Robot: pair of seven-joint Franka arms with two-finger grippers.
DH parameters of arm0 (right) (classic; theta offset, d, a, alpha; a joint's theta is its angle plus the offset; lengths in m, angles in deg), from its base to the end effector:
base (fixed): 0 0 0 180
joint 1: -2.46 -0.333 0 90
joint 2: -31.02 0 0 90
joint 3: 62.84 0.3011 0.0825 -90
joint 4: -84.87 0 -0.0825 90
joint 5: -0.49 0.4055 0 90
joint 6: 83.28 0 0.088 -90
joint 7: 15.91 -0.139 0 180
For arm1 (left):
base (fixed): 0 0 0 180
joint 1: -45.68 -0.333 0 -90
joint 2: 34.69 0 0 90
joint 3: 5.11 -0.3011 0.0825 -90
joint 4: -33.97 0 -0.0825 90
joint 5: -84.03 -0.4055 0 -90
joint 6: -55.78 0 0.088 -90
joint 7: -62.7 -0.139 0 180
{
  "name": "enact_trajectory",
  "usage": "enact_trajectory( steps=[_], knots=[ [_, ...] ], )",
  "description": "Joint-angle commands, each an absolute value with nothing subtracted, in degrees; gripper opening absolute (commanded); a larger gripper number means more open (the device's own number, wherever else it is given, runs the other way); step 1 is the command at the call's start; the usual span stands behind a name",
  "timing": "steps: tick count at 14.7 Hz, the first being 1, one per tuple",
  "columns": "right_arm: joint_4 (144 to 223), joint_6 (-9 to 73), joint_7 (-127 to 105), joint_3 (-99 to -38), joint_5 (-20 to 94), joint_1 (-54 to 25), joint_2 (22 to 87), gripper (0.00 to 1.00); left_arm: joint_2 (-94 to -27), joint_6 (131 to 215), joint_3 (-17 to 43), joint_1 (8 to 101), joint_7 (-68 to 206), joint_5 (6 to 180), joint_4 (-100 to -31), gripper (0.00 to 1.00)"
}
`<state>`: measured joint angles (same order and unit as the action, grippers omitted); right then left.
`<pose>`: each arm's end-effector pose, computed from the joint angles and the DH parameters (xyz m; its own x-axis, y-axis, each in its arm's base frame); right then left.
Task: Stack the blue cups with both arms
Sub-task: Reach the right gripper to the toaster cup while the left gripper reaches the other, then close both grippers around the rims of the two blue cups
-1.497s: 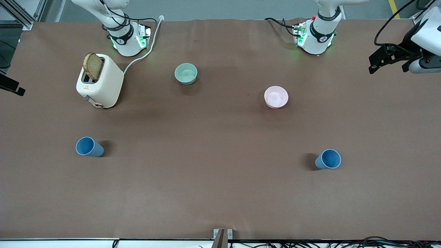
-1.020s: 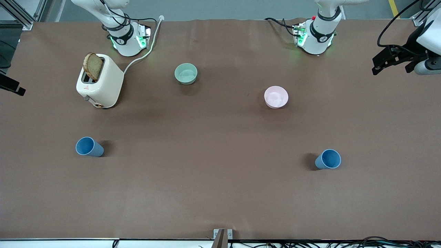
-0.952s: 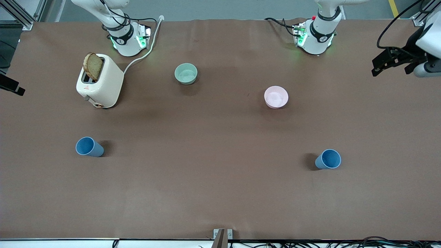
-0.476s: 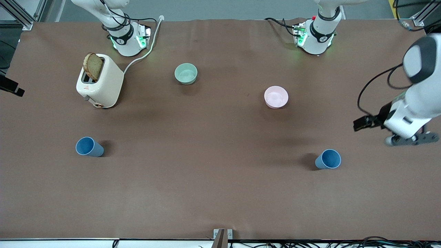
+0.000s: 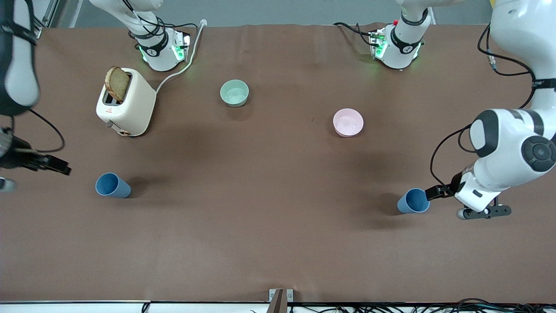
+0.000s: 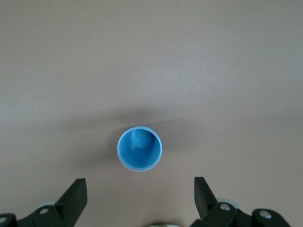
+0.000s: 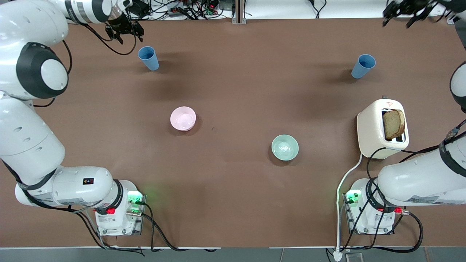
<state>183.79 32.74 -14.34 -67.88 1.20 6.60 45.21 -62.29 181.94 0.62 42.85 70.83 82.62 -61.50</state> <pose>0.6463 -0.1004 0.3876 0.9897 -0.1339 0.0515 -0.1346 -0.9908 0.0115 0.6924 -0.0283 0.2769 0.9945 0.0906 0.0522 0.0889 -0.9955 0.0333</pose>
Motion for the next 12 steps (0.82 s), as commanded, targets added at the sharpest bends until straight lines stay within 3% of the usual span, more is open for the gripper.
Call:
enact_trajectory(
  steps=[1, 6, 7, 10, 11, 12],
  knots=[
    [191.12, 42.63, -11.62, -68.29, 1.28, 6.23, 46.47, 1.00, -64.91, 184.70, 0.69, 42.43, 71.49, 81.48, -60.95, 0.95],
    [200.25, 58.55, -6.70, -68.38, 1.20, 6.58, 50.62, 1.00, -68.17, 185.50, 0.69, 42.95, 72.72, 81.39, -60.95, 0.69],
    [201.06, 59.97, -5.90, -68.38, 1.11, 6.67, 50.88, 1.00, -68.70, 185.50, 0.69, 43.04, 72.81, 81.39, -60.95, 0.57],
    [201.15, 60.59, -4.93, -68.38, 1.11, 7.02, 52.29, 1.00, -69.23, 185.42, 0.69, 42.87, 72.81, 81.39, -60.86, 0.06],
    [201.15, 61.29, -4.93, -68.38, 1.19, 7.03, 52.82, 1.00, -69.23, 185.42, 0.69, 42.86, 72.72, 81.39, -60.77, 0.00],
    [201.24, 62.26, -5.01, -68.38, 1.11, 7.03, 53.52, 1.00, -69.06, 185.33, 0.78, 42.78, 72.64, 81.39, -60.60, 0.00]
  ],
)
